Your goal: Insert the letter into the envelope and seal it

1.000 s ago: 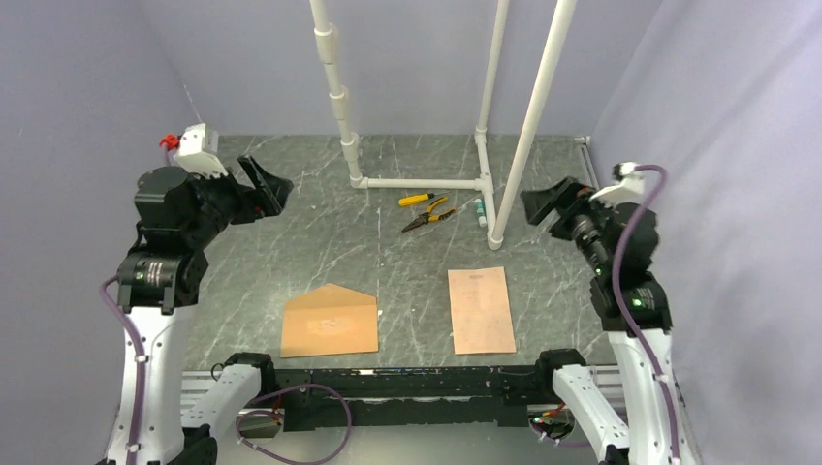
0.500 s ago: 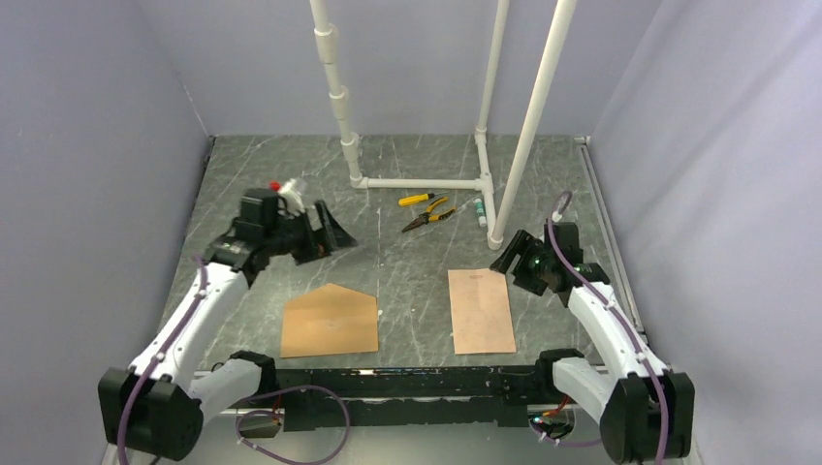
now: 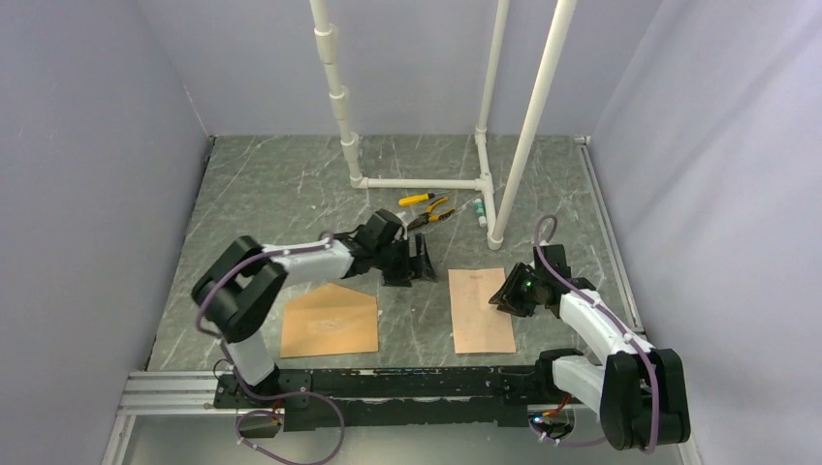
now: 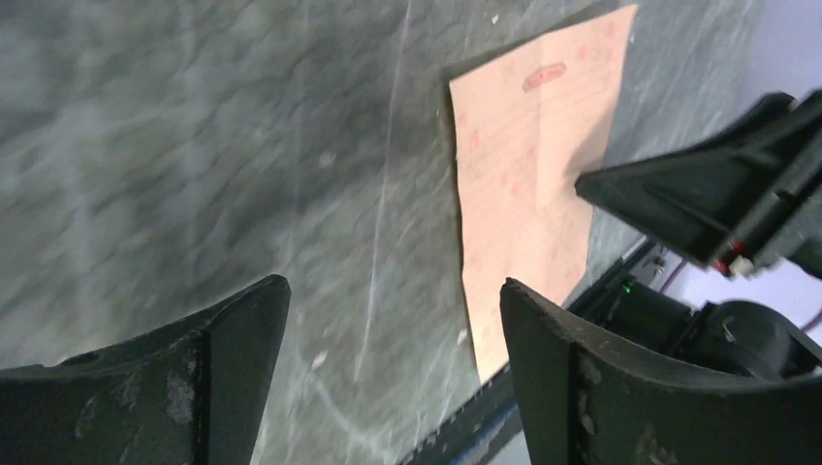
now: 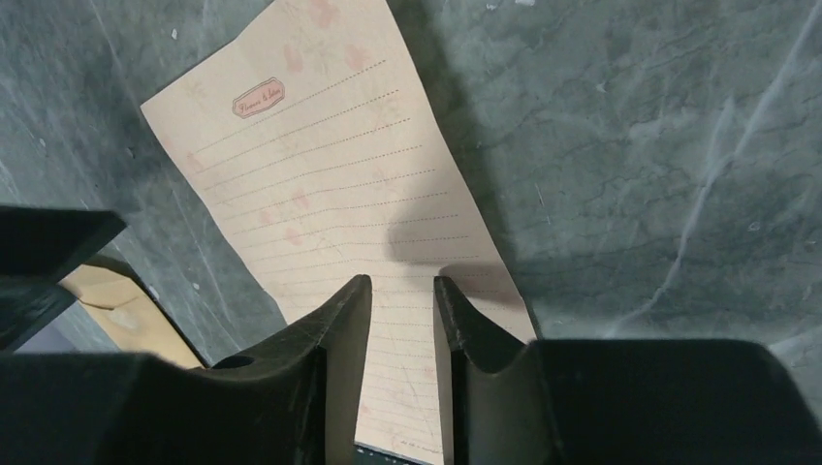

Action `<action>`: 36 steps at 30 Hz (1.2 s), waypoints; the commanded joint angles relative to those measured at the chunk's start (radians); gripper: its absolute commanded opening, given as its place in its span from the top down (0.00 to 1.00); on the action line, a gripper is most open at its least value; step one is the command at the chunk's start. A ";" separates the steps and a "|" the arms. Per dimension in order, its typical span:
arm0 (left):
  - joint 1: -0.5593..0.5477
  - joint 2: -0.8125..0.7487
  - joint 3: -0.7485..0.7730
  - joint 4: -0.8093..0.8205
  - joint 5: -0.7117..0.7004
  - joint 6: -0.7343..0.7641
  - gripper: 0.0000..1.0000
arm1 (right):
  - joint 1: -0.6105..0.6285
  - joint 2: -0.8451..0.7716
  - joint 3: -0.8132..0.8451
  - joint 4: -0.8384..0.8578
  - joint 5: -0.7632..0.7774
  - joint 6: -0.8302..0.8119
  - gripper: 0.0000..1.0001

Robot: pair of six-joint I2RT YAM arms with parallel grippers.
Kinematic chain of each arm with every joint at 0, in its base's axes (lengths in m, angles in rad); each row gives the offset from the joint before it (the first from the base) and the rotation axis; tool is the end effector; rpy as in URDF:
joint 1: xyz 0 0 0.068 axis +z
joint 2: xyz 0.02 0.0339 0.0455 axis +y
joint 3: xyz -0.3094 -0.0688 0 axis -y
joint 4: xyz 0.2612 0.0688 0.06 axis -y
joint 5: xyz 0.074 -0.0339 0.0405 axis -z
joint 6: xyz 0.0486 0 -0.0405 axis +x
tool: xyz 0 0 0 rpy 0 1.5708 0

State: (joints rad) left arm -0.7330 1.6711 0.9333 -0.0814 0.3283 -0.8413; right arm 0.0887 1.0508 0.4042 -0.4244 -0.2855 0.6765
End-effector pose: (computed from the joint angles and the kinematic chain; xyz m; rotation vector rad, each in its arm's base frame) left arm 0.2619 -0.2569 0.2024 0.0294 2.6451 -1.0463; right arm 0.1668 0.0286 0.1666 0.6916 2.6290 0.6211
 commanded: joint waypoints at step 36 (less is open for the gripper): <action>-0.006 0.160 0.009 0.507 0.266 -0.127 0.98 | 0.003 -0.140 0.164 -0.011 -0.125 -0.100 0.43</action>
State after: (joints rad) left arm -0.8059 1.9911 0.9085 0.4973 0.4808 -1.1080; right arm 0.0887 0.9688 0.4194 -0.4309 -0.3523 0.6571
